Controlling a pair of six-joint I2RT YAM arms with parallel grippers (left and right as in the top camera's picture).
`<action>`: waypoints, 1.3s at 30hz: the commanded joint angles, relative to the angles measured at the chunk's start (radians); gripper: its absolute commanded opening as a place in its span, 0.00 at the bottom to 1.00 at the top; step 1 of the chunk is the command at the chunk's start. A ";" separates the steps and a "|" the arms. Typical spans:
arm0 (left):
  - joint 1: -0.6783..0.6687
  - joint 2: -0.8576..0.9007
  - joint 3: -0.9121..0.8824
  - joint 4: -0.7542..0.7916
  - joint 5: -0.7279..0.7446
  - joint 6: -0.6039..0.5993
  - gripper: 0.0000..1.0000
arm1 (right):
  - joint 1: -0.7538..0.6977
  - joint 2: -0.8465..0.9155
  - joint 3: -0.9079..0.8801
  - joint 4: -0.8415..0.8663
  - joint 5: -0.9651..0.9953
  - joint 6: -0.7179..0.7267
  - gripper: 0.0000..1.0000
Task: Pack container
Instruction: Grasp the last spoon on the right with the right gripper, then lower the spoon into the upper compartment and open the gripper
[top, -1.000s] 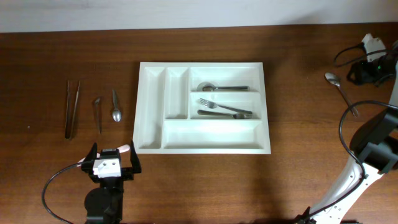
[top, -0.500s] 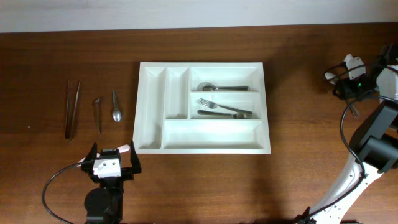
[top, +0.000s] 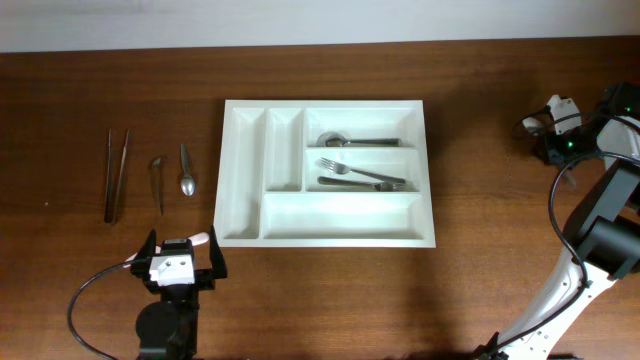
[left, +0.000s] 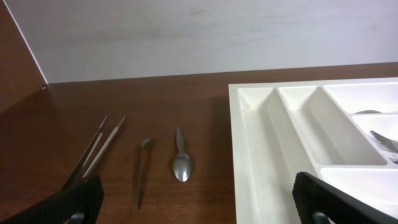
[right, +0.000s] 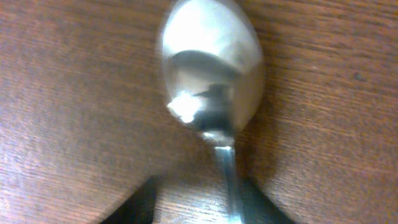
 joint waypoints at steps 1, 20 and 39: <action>0.006 -0.006 -0.006 0.001 0.011 0.019 0.99 | 0.005 0.030 -0.041 -0.016 0.014 0.023 0.18; 0.006 -0.006 -0.006 0.001 0.011 0.019 0.99 | 0.141 -0.011 0.147 -0.137 -0.073 0.021 0.04; 0.006 -0.006 -0.006 0.001 0.011 0.019 0.99 | 0.466 -0.019 0.472 -0.412 -0.174 -0.198 0.04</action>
